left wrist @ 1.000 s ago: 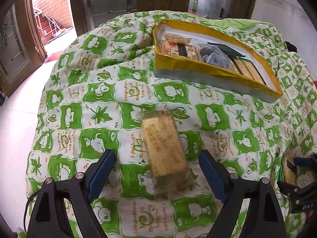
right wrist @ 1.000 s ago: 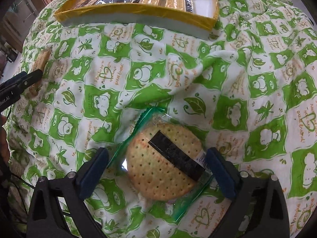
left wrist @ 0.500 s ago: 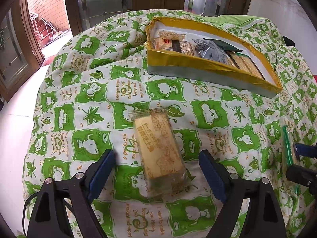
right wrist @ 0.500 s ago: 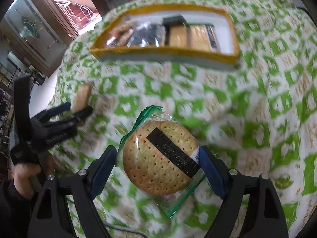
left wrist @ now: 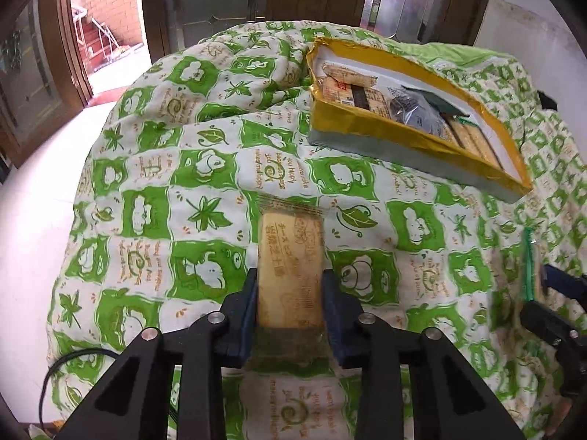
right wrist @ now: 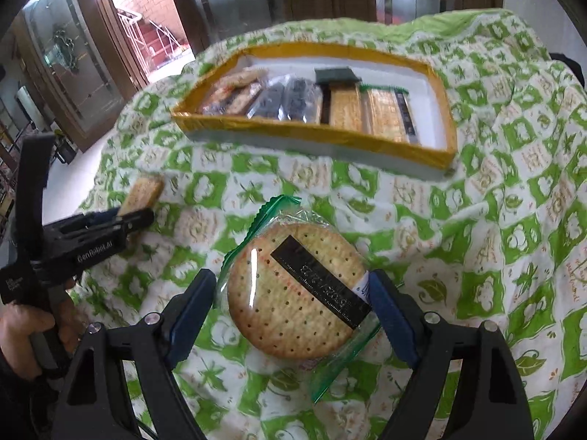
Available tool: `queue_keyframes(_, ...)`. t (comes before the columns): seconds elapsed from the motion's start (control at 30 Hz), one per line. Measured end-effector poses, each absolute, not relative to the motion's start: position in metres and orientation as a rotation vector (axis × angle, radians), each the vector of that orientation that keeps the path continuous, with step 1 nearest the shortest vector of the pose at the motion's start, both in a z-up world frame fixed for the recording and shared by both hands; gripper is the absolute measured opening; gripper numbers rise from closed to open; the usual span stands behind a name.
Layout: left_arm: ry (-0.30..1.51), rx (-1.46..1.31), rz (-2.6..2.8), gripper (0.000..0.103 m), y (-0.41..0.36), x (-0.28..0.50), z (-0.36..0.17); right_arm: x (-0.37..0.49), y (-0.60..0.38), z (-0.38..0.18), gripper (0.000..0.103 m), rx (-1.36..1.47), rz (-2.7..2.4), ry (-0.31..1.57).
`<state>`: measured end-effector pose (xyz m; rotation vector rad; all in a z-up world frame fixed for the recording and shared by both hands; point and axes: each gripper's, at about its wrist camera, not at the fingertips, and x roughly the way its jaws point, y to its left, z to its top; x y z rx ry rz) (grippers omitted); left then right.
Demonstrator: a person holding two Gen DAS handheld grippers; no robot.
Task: Organize snacks
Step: 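Carry the round cracker bag with the right tool while the left carries the biscuit pack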
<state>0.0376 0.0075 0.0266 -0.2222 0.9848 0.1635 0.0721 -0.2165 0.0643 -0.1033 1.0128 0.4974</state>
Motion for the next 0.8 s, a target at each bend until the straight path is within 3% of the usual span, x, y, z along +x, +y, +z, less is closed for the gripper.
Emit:
queue_keyframes(0.37,0.997,-0.141,0.097,0.033,-0.03,0.028,0.024,0.067,-0.185,0.04,0.084,-0.258,0.512,1.04)
queue_keyframes(0.8,0.958,-0.101,0.093,0.033,-0.036,0.021,0.036,0.065,-0.193,0.052,0.084,-0.188,0.53,0.982)
